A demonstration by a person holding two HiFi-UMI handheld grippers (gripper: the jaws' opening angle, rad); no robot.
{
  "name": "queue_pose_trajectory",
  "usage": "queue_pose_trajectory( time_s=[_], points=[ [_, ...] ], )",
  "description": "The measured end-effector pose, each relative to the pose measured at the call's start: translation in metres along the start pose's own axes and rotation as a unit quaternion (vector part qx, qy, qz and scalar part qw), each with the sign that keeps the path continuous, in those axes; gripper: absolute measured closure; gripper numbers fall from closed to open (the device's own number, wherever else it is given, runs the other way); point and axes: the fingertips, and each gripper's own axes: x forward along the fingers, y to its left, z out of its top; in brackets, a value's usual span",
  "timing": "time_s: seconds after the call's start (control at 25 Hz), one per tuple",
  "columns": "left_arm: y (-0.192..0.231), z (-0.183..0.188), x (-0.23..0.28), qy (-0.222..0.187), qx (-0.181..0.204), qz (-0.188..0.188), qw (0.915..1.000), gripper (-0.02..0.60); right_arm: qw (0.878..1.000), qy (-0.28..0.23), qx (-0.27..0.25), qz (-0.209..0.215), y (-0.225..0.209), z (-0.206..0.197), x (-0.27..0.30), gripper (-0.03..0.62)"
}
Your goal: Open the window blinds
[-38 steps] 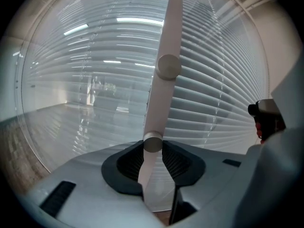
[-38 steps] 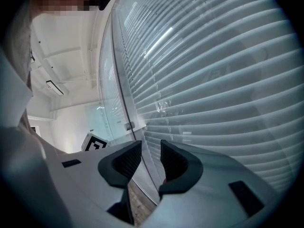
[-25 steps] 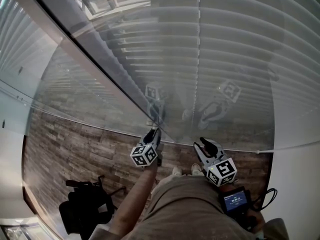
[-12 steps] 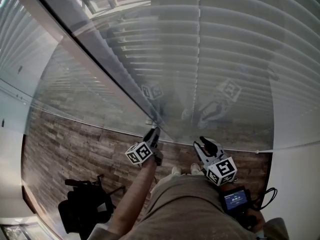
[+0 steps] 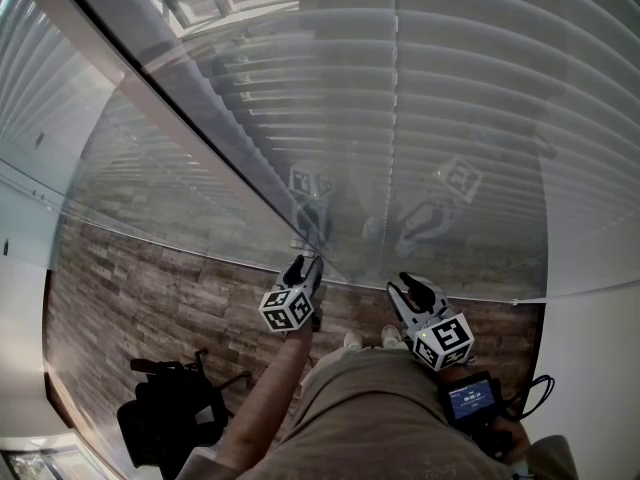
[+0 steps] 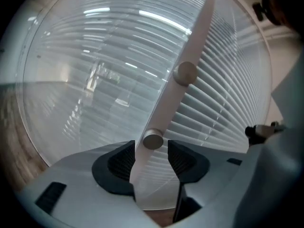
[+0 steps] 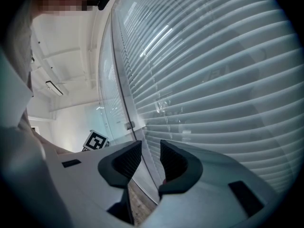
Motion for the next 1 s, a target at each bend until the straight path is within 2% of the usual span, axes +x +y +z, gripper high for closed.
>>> queue_pose_trajectory(
  time_s=[0.08,0.16,0.32,0.52,0.64,1.0],
  points=[
    [-0.0002,0.0024,-0.0031,0.003,0.068,0.025,0.9973,0.371,1.0,0.0,0.0,-0.001,-0.0006,-0.0002,-0.0008,0.468],
    [-0.0018,0.0049,-0.0044,0.006,0.12,0.041,0.9919,0.371,1.0,0.0,0.001,-0.001,-0.001,-0.0006,-0.0011,0.468],
    [-0.0063,0.0056,-0.0007,0.015,0.171,0.051,0.9838,0.373,1.0,0.001,0.002,-0.002,-0.0011,-0.0011,0.0,0.468],
    [-0.0068,0.0086,0.0034,0.018,0.179,0.058,0.9821,0.384,1.0,0.001,0.002,-0.004,-0.002,-0.0001,0.0014,0.468],
    [-0.0048,0.0096,0.0047,0.019,0.179,0.063,0.9816,0.438,1.0,0.0,0.002,-0.005,-0.0027,-0.0003,0.0018,0.468],
    [-0.0052,0.0091,0.0049,0.015,0.15,0.052,0.9871,0.445,1.0,-0.002,0.004,-0.012,-0.0069,0.0003,0.0022,0.468]
  ],
)
